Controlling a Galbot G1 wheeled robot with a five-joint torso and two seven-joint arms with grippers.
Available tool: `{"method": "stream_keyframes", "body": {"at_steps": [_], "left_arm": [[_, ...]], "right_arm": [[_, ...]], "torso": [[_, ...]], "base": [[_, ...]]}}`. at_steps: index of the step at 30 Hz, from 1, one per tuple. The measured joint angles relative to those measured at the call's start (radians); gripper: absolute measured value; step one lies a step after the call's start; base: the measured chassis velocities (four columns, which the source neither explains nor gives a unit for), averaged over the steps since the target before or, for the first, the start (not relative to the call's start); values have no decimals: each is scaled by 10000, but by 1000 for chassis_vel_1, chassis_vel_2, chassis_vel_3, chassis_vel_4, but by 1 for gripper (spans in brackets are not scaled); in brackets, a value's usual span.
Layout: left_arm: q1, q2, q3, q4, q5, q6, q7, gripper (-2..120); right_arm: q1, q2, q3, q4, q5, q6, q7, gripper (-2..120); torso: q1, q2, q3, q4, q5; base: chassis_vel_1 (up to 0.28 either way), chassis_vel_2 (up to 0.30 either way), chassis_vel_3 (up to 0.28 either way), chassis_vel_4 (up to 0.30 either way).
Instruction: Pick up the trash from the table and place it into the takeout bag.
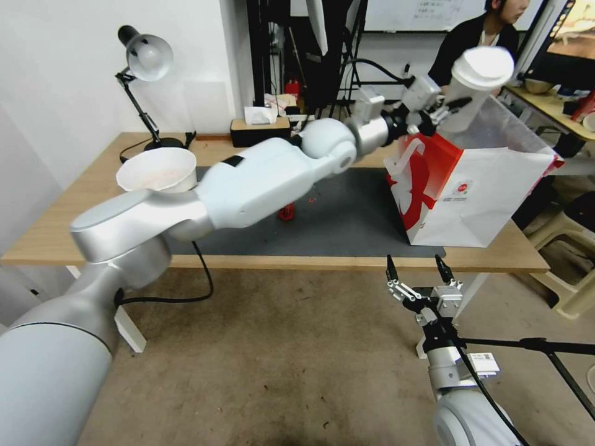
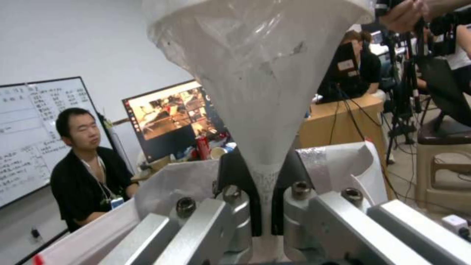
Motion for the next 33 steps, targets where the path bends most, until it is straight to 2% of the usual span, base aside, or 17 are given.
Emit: {"method": "stream_keyframes", "body": {"at_steps": [4,7,8,11,12,15,16,19,20,23,24,26,27,29,33], "left_arm": [[6,-142,34,172,136,1,15,6],[35,-182,67,251,196,3,27,21],[35,-182,67,251,196,3,27,21],[9,-220,138,343,216,42,78,35],[9,-220,138,343,216,42,78,35],[-121,-295,208,470,227,85,161,51],[-121,-295,208,470,227,85,161,51],[-236,-375,255,548,228,135,178,64],[-236,-375,255,548,228,135,178,64],[-347,-475,295,633,221,229,195,79],[-347,-475,295,633,221,229,195,79],[-423,-533,368,772,211,291,272,89],[-423,-533,368,772,211,291,272,89],[-494,-564,399,904,196,404,462,97],[-544,-535,430,981,199,504,620,100]], "right_arm": [[-2,6,6,-1,7,12,1,100],[-11,16,19,-10,17,26,2,100],[-11,16,19,-10,17,26,2,100],[-12,58,15,-19,18,33,2,100],[-12,58,15,-19,18,33,2,100],[-12,111,0,-22,18,46,1,100],[-12,111,0,-22,18,46,1,100],[-13,133,0,-22,18,65,0,100],[-13,133,0,-22,18,65,0,100],[-18,127,20,-22,35,74,0,100],[-18,127,20,-22,35,74,0,100],[-7,123,38,-17,64,76,0,100],[-7,123,38,-17,64,76,0,100],[10,122,44,-3,85,78,0,100],[16,127,46,1,94,82,0,100]], "torso": [[-1,0,-1,-1,0],[0,0,-1,1,-2],[0,0,-1,1,-2],[-1,0,-1,1,-2],[-1,0,-1,1,-2],[0,0,-1,0,-2],[0,0,-1,0,-2],[0,0,-1,1,-2],[0,0,-1,1,-2],[0,0,-1,-1,-2],[0,0,-1,-1,-2],[-1,0,-1,-1,-1],[-1,0,-1,-1,-1],[0,0,-1,-1,-2],[0,0,-1,0,-2]], "base": [[0,0,0,0],[0,0,0,0],[0,0,0,0],[0,0,0,0],[0,0,0,0],[0,0,0,0],[0,0,0,0],[0,0,0,0],[0,0,0,0],[0,0,0,0],[0,0,0,0],[0,0,0,0],[0,0,0,0],[0,0,0,0],[0,0,0,0]]}}
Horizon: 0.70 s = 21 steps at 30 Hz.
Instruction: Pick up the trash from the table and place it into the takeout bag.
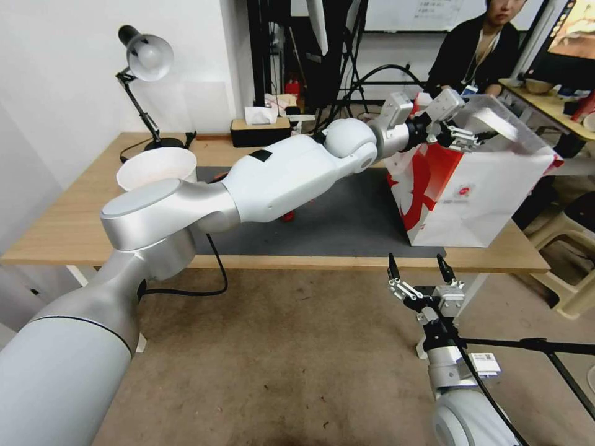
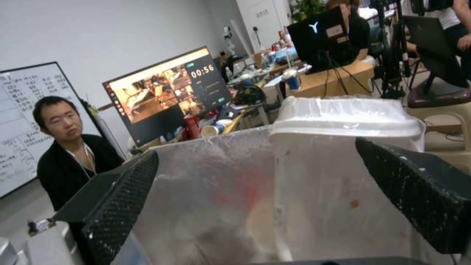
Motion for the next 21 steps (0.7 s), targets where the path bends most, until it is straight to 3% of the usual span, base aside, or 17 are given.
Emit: {"method": "stream_keyframes", "body": {"at_steps": [13,18,21], "left_arm": [[115,238,-459,-164,259,300,-68,100],[266,493,-1103,-545,167,291,-420,100],[430,1165,-1563,-1192,-181,299,-1015,100]], "right_arm": [[98,2,-38,-12,11,-7,0,100],[99,-5,-20,-4,22,-22,0,100],[115,2,-21,44,24,-53,1,100]], "torso": [[0,0,0,-1,0],[0,0,0,-2,-1],[0,0,-1,-3,-1]], "base": [[0,0,0,0],[0,0,0,0],[0,0,0,0]]}}
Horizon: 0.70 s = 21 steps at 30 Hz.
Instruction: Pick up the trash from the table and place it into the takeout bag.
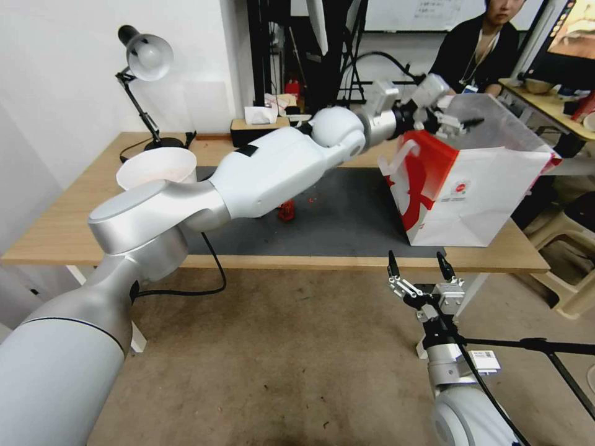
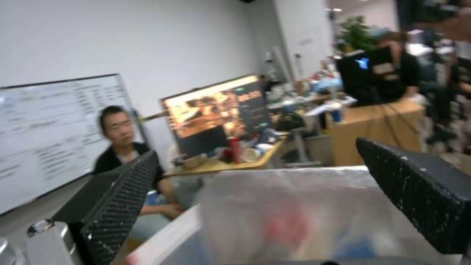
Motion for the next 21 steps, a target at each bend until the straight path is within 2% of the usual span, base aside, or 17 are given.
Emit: {"method": "stream_keyframes", "body": {"at_steps": [1,4,6,9,10,13,14,17,18,21], "left_arm": [[0,0,0,0,0,0,0,100],[391,865,-331,-732,-202,10,-522,100],[588,1133,-473,-981,-257,23,-662,100],[1309,1895,-891,-1686,-307,37,-942,100],[1309,1895,-891,-1686,-307,37,-942,100],[2114,2747,-1348,-2544,-320,128,-1273,100],[2114,2747,-1348,-2544,-320,128,-1273,100],[2943,3669,-1919,-3372,-262,244,-1634,100],[2943,3669,-1919,-3372,-262,244,-1634,100],[3785,4699,-2591,-4085,-188,299,-1835,100]], "right_arm": [[0,0,0,0,0,0,0,100],[-23,19,-1,61,1,-13,1,100],[-52,24,6,81,1,-15,2,100],[-167,63,57,181,-22,-20,9,100],[-167,63,57,181,-22,-20,9,100],[-198,66,59,223,-56,-41,18,100],[-198,66,59,223,-56,-41,18,100],[-255,62,60,269,-73,-46,19,100],[-255,62,60,269,-73,-46,19,100],[-261,46,60,289,-82,-56,19,100]], "torso": [[0,0,0,0,0],[0,0,1,8,-3],[0,0,1,10,-4],[0,0,1,-1,-2],[0,0,1,-1,-2],[0,0,1,4,-3],[0,0,1,4,-3],[0,0,0,3,-4],[0,0,0,3,-4],[0,0,0,6,-2]], "base": [[0,0,0,0],[0,0,0,0],[0,0,0,0],[0,0,0,0],[0,0,0,0],[0,0,0,0],[0,0,0,0],[0,0,0,0],[0,0,0,0],[0,0,0,0]]}}
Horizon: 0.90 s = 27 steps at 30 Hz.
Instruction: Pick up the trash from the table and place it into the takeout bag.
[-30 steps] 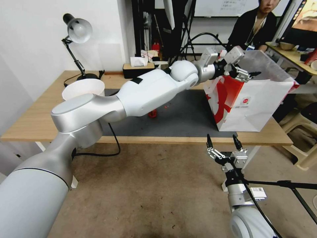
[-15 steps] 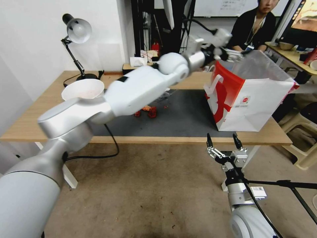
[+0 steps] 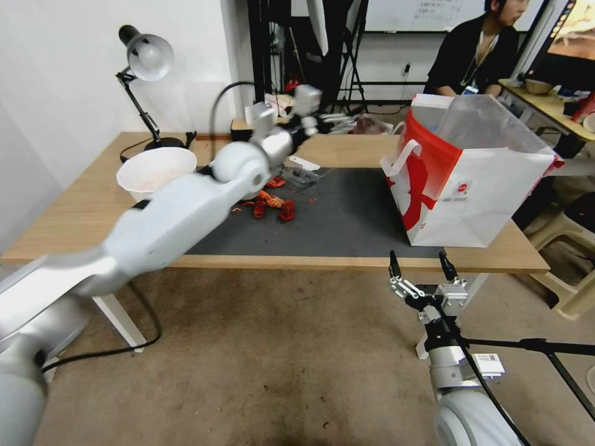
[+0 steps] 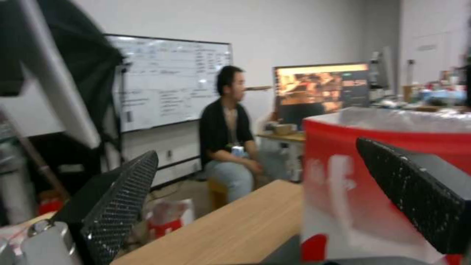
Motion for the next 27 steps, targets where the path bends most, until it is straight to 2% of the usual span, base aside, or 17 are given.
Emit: {"method": "stream_keyframes", "body": {"at_steps": [1,4,6,9,11,13,14,17,18,20,21,25,27], "left_arm": [[0,0,0,0,0,0,0,100],[914,766,-790,-589,66,46,-129,100],[1197,908,-1060,-769,96,72,-167,100],[2739,1467,-2294,-1514,362,154,-333,100],[3113,1582,-2569,-1676,420,165,-354,100],[4353,1964,-3512,-2235,633,175,-432,100],[4353,1964,-3512,-2235,633,175,-432,100],[5768,2291,-4630,-2968,997,168,-576,100],[5768,2291,-4630,-2968,997,168,-576,100],[6859,2334,-5428,-3516,1429,124,-803,100],[6859,2334,-5428,-3516,1429,124,-803,100],[8563,2175,-6754,-4215,2330,-4,-1088,100],[8931,2078,-6987,-4412,2561,1,-1178,100]], "right_arm": [[0,0,0,0,0,0,0,100],[50,-4,-12,-11,-3,-6,0,100],[67,-2,-25,-29,-7,-8,0,100],[114,0,-85,-86,-16,-12,-2,100],[125,-4,-100,-93,-17,-12,-3,100],[182,-35,-170,-128,-17,-24,-8,100],[182,-35,-170,-128,-17,-24,-8,100],[186,-58,-203,-139,-17,-29,-11,100],[186,-58,-203,-139,-17,-29,-11,100],[157,-60,-203,-139,-17,-29,-12,100],[157,-60,-203,-139,-17,-29,-12,100],[115,-57,-201,-134,-44,-20,-16,100],[94,-50,-202,-134,-64,-9,-22,100]], "torso": [[0,0,0,0,0],[0,0,0,-1,2],[0,0,0,-2,-2],[0,0,0,-4,0],[-1,0,1,-4,-3],[-1,0,0,-3,3],[-1,0,0,-3,3],[-1,1,-1,-3,8],[-1,1,-1,-3,8],[-1,1,0,-4,-3],[-1,1,0,-4,-3],[-1,1,0,-3,3],[-1,1,-1,1,4]], "base": [[0,0,0,0],[0,0,0,0],[0,0,0,0],[0,0,0,0],[0,0,0,0],[0,0,0,0],[0,0,0,0],[0,0,0,0],[0,0,0,0],[0,0,0,0],[0,0,0,0],[0,0,0,0],[0,0,0,0]]}}
